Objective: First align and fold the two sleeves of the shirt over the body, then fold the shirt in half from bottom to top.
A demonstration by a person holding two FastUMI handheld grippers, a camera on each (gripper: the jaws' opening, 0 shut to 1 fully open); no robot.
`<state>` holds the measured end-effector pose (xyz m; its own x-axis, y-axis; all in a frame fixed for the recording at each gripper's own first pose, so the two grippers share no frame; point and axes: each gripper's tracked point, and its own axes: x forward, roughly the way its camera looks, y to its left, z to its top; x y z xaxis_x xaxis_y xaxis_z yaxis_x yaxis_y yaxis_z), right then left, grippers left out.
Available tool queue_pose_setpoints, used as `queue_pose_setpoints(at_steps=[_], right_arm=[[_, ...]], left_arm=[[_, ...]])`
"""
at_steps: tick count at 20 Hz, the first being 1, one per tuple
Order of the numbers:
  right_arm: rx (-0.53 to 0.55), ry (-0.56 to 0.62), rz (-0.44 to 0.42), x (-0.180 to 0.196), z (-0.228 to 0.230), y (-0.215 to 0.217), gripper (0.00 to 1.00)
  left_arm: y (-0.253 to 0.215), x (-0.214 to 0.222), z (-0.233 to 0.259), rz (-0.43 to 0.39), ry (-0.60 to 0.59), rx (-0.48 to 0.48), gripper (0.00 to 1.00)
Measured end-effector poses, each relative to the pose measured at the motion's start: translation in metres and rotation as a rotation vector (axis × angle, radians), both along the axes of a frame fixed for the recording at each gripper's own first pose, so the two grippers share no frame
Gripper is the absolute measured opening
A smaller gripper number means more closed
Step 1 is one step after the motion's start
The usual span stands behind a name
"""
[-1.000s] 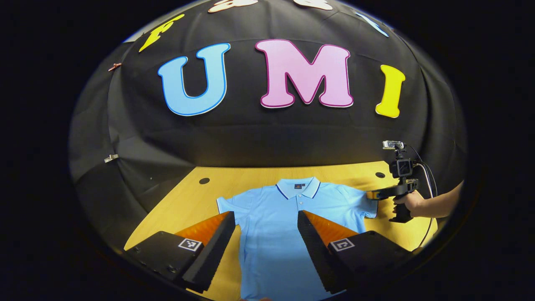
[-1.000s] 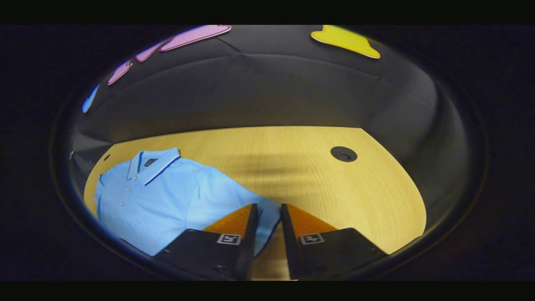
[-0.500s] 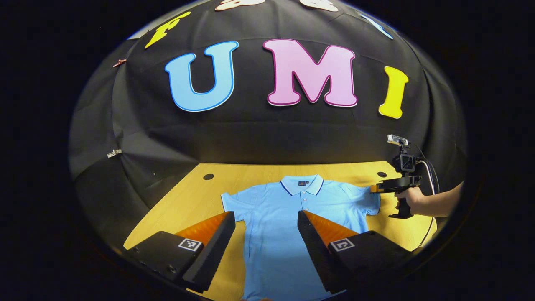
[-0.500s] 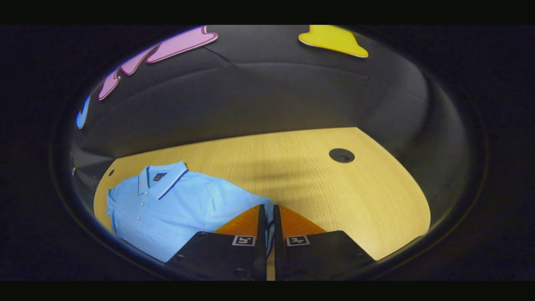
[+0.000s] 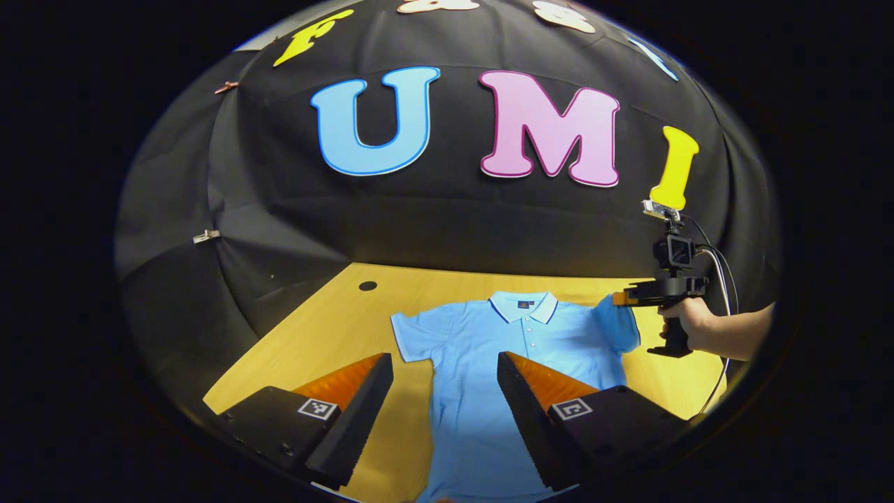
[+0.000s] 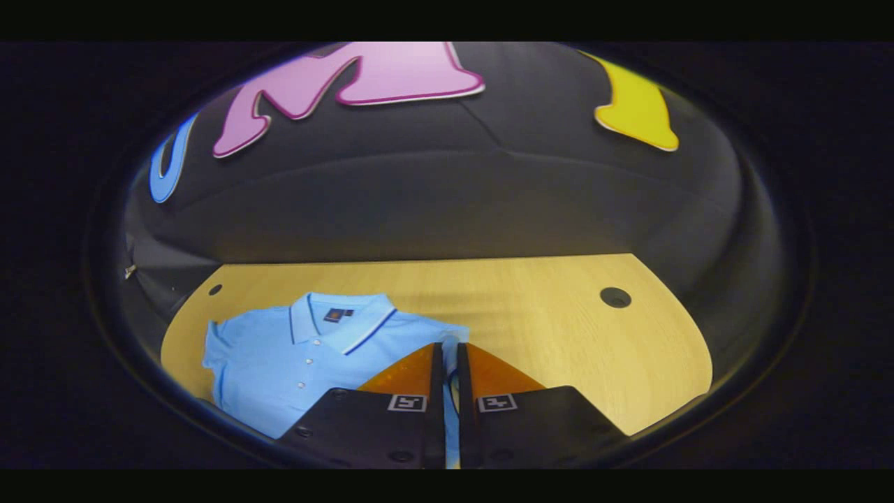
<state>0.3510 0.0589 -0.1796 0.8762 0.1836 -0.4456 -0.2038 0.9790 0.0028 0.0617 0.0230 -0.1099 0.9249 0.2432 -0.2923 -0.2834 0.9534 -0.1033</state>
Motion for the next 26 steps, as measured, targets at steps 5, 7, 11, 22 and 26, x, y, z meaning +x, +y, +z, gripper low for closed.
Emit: queue_pose_setpoints(at_steps=[5, 7, 11, 22, 26], right_arm=[[-0.029, 0.019, 0.063, -0.011, -0.013, 0.060, 0.06], [-0.039, 0.031, 0.084, -0.016, -0.023, 0.080, 0.06], [-0.041, 0.064, 0.120, -0.026, -0.047, 0.118, 0.07], [-0.024, 0.024, 0.134, -0.067, -0.044, 0.118, 1.00], [-0.030, -0.010, 0.102, -0.090, -0.023, 0.083, 0.99]], left_arm=[[0.035, -0.022, -0.020, 0.063, 0.018, -0.038, 0.96], [0.051, -0.028, -0.028, 0.088, 0.019, -0.047, 0.96], [0.075, -0.033, -0.051, 0.114, 0.047, -0.056, 0.96], [0.109, 0.046, -0.051, 0.026, 0.021, -0.054, 0.96], [0.119, 0.108, -0.070, -0.067, 0.055, -0.046, 0.96]])
